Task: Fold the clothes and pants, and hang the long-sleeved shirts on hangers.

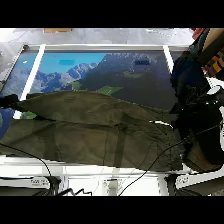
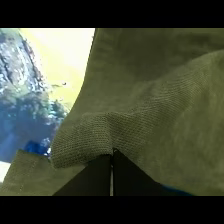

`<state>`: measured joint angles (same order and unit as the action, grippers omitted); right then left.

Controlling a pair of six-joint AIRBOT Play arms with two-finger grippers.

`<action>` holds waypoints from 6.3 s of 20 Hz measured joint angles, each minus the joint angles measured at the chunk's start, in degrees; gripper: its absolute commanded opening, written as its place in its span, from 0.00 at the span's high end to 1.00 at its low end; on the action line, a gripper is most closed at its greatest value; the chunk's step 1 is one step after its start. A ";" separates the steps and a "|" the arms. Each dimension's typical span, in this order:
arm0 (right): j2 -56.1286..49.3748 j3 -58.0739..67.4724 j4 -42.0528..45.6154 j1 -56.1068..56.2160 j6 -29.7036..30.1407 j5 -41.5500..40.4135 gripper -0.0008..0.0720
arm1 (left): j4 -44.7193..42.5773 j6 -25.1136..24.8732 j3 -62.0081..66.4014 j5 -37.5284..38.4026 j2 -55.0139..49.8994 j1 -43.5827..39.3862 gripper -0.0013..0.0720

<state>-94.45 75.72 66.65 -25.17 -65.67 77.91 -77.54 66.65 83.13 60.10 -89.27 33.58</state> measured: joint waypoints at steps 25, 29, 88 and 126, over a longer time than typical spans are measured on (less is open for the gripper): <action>-3.89 -0.02 -18.16 7.52 13.49 -27.19 0.95 | -0.33 8.66 0.02 -13.77 -0.37 -2.54 0.96; -3.89 3.15 -13.42 8.37 5.11 -34.21 0.95 | -0.37 12.46 0.87 -25.99 -0.42 -6.05 0.97; 15.52 4.98 5.99 8.72 -8.33 -25.66 0.95 | -26.93 18.01 7.52 9.62 -0.52 -3.15 0.96; 41.44 -60.33 -27.87 -21.75 -0.70 -29.83 0.37 | 7.98 8.68 -4.37 5.64 14.73 -6.73 0.34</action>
<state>-53.01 15.40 38.79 -46.92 -66.37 48.07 -69.56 75.33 78.76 65.73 -74.54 26.85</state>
